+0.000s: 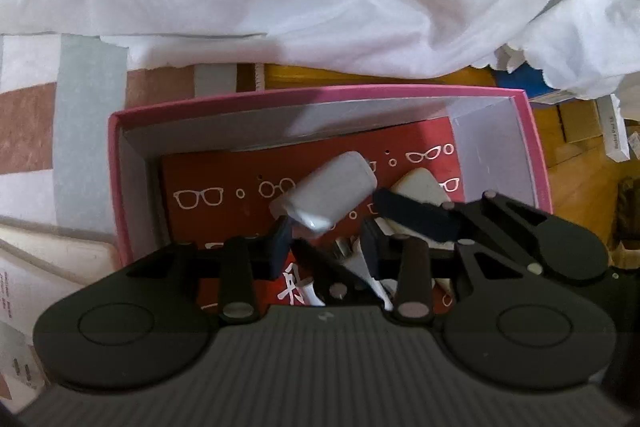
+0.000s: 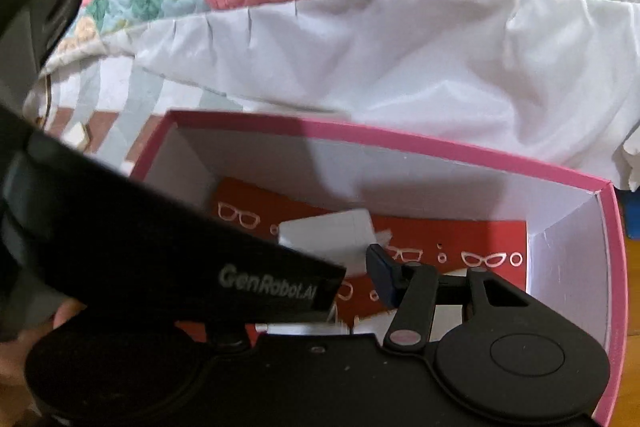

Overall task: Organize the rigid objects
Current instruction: 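Carry the second adapter into the pink box and release it, then move the left tool back toward the last white adapter, then lower the left tool and grasp the white adapter with prongs, then carry the adapter into the pink box and open the left tool, then move the left tool back toward the white case with pink text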

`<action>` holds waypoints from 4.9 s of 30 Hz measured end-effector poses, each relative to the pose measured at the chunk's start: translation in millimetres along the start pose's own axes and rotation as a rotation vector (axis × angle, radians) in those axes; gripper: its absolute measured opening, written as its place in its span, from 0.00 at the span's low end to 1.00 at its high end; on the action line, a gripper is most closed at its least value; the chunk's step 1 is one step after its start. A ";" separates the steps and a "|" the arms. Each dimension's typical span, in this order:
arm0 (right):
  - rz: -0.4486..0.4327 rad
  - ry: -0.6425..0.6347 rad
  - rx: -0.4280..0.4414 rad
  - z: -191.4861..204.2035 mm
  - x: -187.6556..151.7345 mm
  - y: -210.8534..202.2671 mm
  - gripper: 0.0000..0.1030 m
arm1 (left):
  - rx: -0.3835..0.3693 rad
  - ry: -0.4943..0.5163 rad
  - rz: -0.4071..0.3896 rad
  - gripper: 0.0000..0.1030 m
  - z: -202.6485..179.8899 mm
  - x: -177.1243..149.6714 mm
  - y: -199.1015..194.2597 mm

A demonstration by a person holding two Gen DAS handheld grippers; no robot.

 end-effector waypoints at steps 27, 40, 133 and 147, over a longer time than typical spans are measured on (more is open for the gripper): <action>-0.319 -0.052 0.192 136.9 -56.6 -149.7 0.58 | 0.093 0.315 -0.157 0.39 77.4 -97.2 -215.1; -0.107 -0.052 0.385 211.3 -70.7 -62.8 0.58 | 0.103 0.120 -0.089 0.39 194.9 -144.8 -174.1; 0.273 0.340 0.047 1.1 -67.7 -39.7 0.48 | -0.150 -0.154 0.262 0.31 -0.4 -78.0 -11.6; 0.061 0.228 0.026 14.5 -83.9 -82.8 0.54 | -0.071 0.132 0.100 0.40 -11.2 -84.6 -55.1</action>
Point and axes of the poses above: each gripper's, at about its wrist camera, not at the fingertips, and y roughly the way its jaws point, z to its left, x to its top, the point moved 6 cm from there along y, roughly the way its jaws point, and after that the axes turned 4 degrees about z, right-handed, at the moved point
